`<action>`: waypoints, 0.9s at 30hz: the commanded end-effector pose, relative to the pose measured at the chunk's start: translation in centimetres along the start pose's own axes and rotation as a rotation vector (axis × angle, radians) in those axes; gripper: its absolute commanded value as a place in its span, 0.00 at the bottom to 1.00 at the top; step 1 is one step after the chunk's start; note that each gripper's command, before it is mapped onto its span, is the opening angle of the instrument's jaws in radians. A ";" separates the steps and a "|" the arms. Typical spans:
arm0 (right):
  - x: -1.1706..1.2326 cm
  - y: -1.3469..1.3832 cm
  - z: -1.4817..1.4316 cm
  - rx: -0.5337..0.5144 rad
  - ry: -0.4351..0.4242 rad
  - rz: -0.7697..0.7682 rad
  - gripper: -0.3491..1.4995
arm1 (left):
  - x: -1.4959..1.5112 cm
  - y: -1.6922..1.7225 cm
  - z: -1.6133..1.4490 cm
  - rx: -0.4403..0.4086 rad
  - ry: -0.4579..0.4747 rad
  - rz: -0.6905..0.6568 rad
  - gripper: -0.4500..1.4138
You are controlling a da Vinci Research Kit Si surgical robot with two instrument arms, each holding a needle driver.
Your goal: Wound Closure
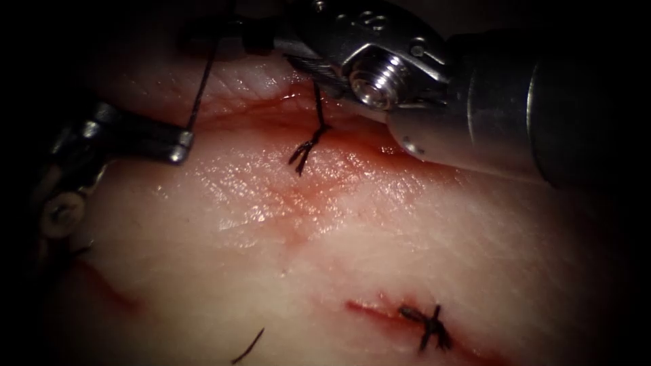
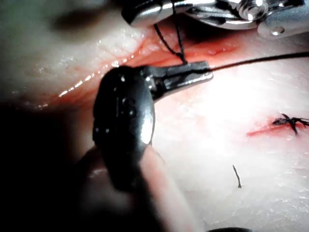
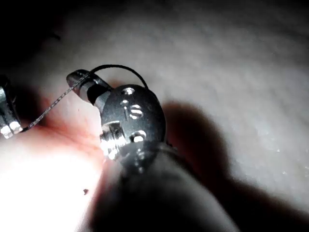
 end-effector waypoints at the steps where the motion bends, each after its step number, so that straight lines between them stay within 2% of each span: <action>1: 0.02 0.03 0.09 0.001 0.030 0.014 0.00 | -0.09 -0.06 0.04 0.020 -0.006 -0.015 0.00; 5: 0.06 0.04 0.07 -0.003 0.070 0.018 0.00 | -0.16 -0.11 0.04 0.076 -0.022 -0.030 0.00; 7: 0.14 0.05 0.05 -0.004 0.113 0.026 0.00 | -0.25 -0.19 0.04 0.132 -0.069 -0.030 0.00; 9: 0.16 0.05 0.04 -0.002 0.126 0.027 0.00 | -0.27 -0.21 0.03 0.141 -0.071 -0.034 0.00; 11: 0.23 0.02 0.04 0.051 0.184 0.028 0.00 | -0.29 -0.29 0.00 0.161 -0.075 -0.041 0.00; 17: 0.24 -0.02 0.03 0.144 0.230 0.028 0.00 | -0.29 -0.33 -0.04 0.169 -0.053 -0.044 0.00; 19: 0.23 -0.02 0.00 0.231 0.260 0.040 0.00 | -0.28 -0.37 -0.09 0.173 -0.031 -0.042 0.00; 24: 0.21 -0.04 -0.06 0.332 0.267 0.041 0.00 | -0.24 -0.40 -0.16 0.179 0.022 -0.041 0.00; 27: 0.18 -0.06 -0.13 0.362 0.234 0.036 0.00 | -0.19 -0.42 -0.18 0.176 0.045 -0.044 0.00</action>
